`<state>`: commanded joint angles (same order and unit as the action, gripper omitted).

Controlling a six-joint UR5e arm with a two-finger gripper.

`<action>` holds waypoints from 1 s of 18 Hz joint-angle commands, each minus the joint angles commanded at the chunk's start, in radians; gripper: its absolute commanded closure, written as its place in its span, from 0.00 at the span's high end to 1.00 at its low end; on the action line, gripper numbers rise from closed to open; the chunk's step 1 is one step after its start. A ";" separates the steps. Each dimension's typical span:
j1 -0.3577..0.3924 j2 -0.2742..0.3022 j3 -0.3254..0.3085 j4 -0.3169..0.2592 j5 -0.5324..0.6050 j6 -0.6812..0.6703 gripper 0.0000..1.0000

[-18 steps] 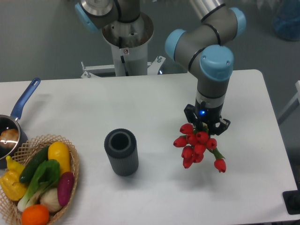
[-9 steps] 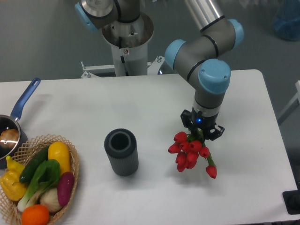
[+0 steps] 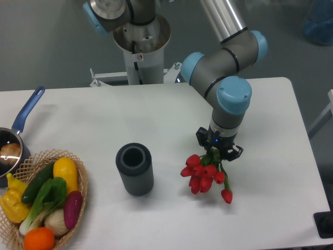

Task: Place the flowers on the table
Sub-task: 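Lower the tulip heads onto the table beside the vase, then open the gripper to release the tulip stems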

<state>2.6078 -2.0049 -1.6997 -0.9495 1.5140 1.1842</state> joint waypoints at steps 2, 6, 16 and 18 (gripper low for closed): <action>-0.002 -0.005 0.000 0.002 0.000 0.000 0.49; -0.002 -0.006 0.003 0.002 -0.002 0.000 0.53; 0.014 0.023 0.046 0.021 -0.003 0.000 1.00; 0.026 0.038 0.057 0.043 -0.044 -0.003 1.00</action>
<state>2.6338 -1.9666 -1.6430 -0.9066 1.4698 1.1812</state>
